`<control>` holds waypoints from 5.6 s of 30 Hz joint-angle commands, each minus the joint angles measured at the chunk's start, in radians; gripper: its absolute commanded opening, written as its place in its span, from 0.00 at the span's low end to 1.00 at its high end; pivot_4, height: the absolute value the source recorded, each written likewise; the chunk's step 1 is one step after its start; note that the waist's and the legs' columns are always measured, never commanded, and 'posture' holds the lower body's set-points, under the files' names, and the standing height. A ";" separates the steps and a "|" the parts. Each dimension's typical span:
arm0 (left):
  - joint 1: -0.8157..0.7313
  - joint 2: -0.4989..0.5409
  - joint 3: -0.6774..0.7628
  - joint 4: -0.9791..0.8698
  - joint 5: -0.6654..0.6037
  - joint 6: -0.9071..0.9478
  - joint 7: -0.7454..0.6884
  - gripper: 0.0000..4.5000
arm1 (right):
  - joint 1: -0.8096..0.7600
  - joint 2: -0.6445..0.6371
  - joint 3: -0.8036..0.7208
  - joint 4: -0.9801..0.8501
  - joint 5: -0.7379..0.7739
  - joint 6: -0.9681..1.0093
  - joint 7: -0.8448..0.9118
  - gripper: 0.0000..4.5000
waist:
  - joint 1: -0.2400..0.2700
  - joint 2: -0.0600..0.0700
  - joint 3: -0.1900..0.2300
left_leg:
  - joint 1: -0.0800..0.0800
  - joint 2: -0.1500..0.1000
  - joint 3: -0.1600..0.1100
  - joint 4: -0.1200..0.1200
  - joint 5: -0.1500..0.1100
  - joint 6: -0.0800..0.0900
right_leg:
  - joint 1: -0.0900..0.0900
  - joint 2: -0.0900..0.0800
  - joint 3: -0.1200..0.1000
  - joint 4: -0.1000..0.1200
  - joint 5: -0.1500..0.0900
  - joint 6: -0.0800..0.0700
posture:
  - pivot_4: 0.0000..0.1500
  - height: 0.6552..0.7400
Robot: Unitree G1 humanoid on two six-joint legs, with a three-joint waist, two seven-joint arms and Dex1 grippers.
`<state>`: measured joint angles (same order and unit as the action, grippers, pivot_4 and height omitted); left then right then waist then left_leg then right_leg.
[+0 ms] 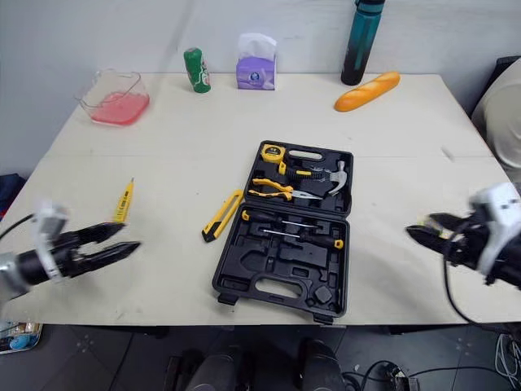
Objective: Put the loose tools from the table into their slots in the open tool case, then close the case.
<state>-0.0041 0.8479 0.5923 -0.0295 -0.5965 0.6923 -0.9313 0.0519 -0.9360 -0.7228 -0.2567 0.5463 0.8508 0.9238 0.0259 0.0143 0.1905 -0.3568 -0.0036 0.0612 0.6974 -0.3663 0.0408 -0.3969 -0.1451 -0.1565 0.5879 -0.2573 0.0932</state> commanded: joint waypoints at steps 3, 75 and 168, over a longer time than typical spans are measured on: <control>0.005 0.010 0.138 0.181 0.101 -0.128 0.172 1.00 | 0.103 -0.060 -0.113 0.115 -0.101 -0.103 -0.013 0.99 | 0.001 0.000 0.000 | 0.001 -0.001 0.001 -0.002 -0.001 0.000 | 0.000 -0.001 0.000 -0.001 0.000 0.000 | 1.00 0.91; -0.899 -0.016 -1.069 -0.007 0.394 -0.006 -0.330 0.13 | -0.261 -0.058 0.568 -0.470 0.241 0.011 -0.062 1.00 | 0.000 -0.008 0.003 | -0.014 -0.001 0.007 0.000 0.007 -0.001 | -0.016 0.013 0.001 0.007 0.002 0.002 | 1.00 0.91; -0.149 0.010 -0.017 0.127 0.201 -0.059 -0.004 1.00 | 0.487 -0.031 -0.300 0.095 -0.031 -0.223 0.013 1.00 | 0.008 -0.011 -0.009 | 0.003 -0.001 0.003 0.000 -0.003 0.002 | 0.002 0.000 0.004 -0.002 0.001 0.001 | 1.00 0.91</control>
<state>-0.1532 0.8406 0.5416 0.0963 -0.3900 0.6574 -0.9575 0.5305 -0.9476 -0.9890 -0.2167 0.5652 0.6936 0.9136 0.0338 0.0036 0.1818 -0.3539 -0.0045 0.0644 0.6979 -0.3717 0.0404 -0.3947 -0.1461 -0.1527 0.5859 -0.2565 0.0943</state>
